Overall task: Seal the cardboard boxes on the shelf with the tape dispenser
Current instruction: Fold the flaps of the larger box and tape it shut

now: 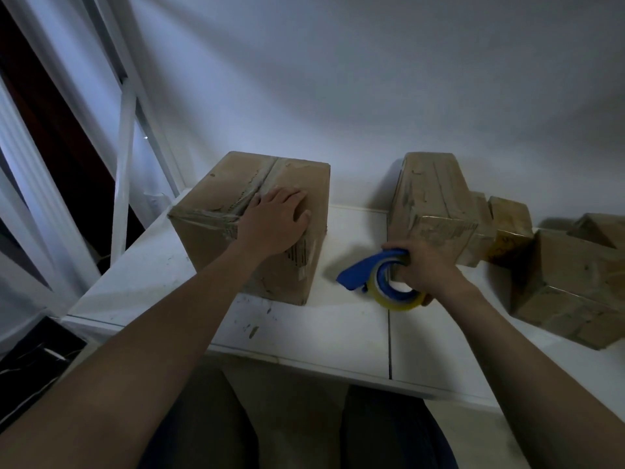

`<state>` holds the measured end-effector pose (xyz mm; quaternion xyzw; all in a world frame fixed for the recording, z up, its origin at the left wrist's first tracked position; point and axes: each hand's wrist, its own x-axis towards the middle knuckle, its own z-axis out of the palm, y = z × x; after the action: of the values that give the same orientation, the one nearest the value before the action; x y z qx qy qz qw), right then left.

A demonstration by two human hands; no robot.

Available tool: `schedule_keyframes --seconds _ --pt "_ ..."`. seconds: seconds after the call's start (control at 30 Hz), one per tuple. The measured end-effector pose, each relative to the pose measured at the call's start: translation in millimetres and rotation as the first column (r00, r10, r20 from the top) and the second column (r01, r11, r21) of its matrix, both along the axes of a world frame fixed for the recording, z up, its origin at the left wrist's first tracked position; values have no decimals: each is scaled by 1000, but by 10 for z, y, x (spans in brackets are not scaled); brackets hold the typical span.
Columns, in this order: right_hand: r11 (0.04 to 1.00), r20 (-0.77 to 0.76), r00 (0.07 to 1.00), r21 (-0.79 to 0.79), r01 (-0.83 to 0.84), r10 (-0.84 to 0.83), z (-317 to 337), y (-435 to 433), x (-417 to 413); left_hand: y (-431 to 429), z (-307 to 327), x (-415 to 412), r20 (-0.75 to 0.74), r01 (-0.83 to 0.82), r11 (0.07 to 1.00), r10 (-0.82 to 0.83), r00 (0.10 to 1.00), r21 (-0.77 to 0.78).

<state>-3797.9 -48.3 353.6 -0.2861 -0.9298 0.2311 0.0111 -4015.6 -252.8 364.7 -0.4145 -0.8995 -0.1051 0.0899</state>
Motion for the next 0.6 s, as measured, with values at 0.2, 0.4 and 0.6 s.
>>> schedule_keyframes --seconds 0.2,0.4,0.6 --pt "913 223 960 -333 237 -168 -287 4 136 6 20 46 13 -6 1000 6 1000 3" --pt "910 232 958 -335 243 -170 -479 -19 155 5 34 93 4 -3 1000 3 1000 24" --pt "988 280 959 -134 73 -33 -406 -154 104 -61 156 58 141 56 989 -75 987 136"
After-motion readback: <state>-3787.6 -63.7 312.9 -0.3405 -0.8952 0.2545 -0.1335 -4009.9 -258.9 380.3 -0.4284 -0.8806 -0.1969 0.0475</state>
